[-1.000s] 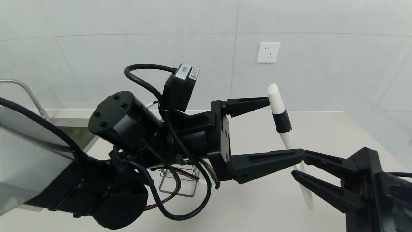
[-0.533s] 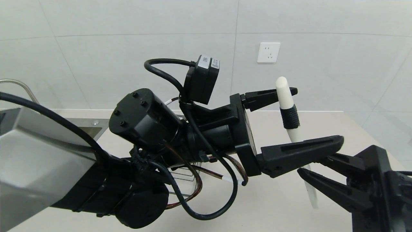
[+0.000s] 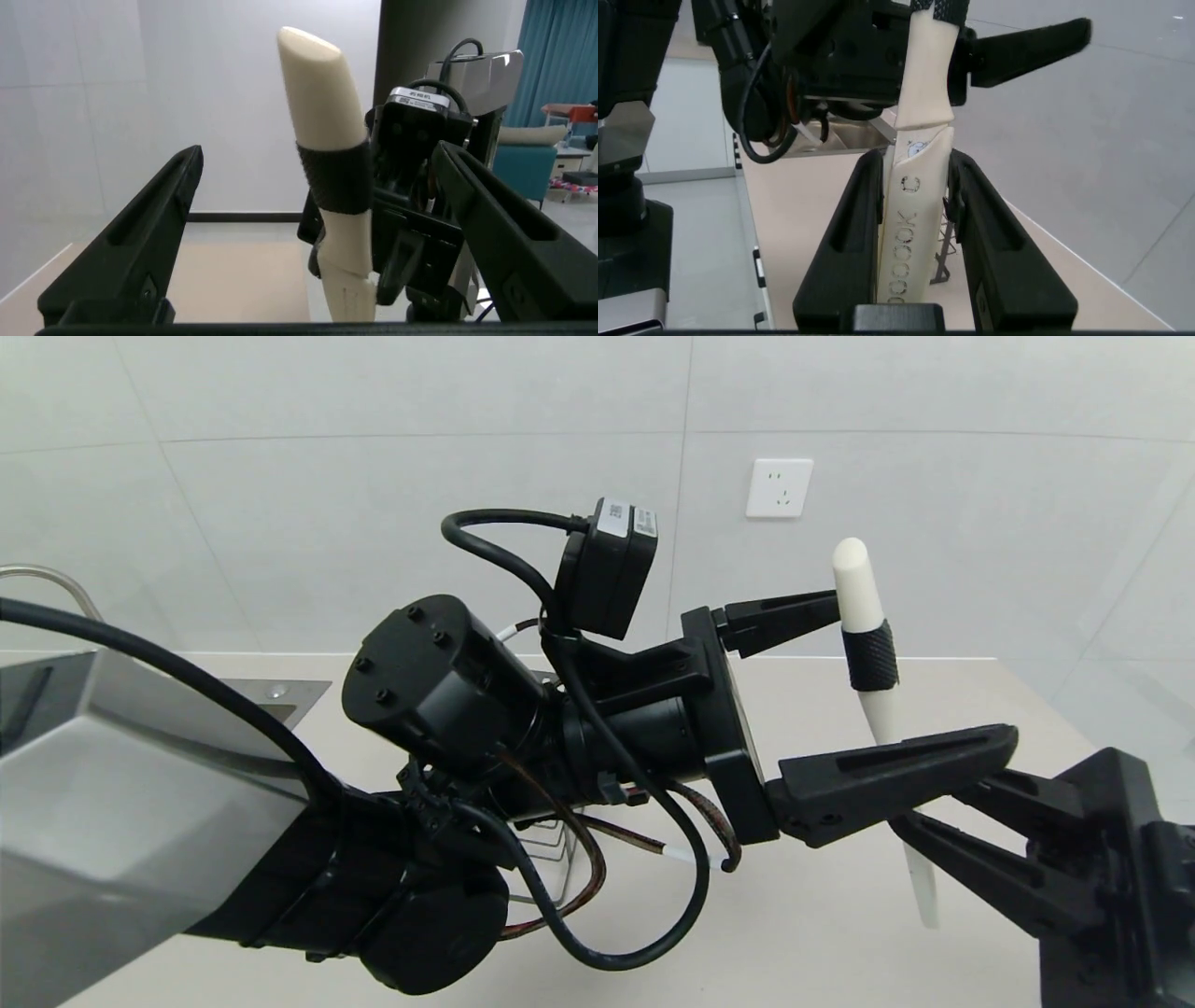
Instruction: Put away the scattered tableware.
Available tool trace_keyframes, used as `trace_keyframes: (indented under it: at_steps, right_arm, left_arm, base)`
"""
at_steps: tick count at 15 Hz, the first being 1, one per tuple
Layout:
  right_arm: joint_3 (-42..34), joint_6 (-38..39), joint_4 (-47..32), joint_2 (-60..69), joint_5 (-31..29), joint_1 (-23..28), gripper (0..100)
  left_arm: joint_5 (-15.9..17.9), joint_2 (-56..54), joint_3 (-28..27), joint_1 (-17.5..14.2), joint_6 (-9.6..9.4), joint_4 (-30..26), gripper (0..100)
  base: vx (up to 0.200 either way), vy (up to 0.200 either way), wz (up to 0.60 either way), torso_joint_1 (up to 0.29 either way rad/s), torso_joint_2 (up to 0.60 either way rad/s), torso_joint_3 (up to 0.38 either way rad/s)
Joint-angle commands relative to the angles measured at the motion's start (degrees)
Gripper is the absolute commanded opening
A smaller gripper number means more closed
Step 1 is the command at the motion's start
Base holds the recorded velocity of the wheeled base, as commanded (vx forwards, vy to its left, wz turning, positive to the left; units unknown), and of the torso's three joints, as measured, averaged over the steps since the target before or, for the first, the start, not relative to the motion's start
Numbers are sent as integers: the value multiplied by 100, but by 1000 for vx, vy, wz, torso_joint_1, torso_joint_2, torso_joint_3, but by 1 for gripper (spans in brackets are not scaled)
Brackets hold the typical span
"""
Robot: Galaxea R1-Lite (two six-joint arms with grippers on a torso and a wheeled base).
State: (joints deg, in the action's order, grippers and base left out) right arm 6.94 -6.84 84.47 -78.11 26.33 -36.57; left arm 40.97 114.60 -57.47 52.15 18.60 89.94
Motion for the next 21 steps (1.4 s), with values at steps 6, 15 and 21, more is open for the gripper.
trace_keyframes:
  at_steps: [6, 15, 21]
  right_arm:
    - [-61, -2, -1, 15, 4, 19, 0]
    - [-694, -582, -361, 973, -14, 959, 100]
    - [-694, -1197, -2084, 2906, -5, 2084, 0]
  left_arm:
    - [-2, -35, 51, 32, -15, 6, 0]
    - [25, -281, 526, -531, -463, 6, 0]
    - [113, -1160, 1598, -1269, -893, 6, 0]
  base:
    - [0, 0, 0, 0, 0, 0]
    - [0, 0, 0, 0, 0, 0]
    - [0, 0, 0, 0, 0, 0]
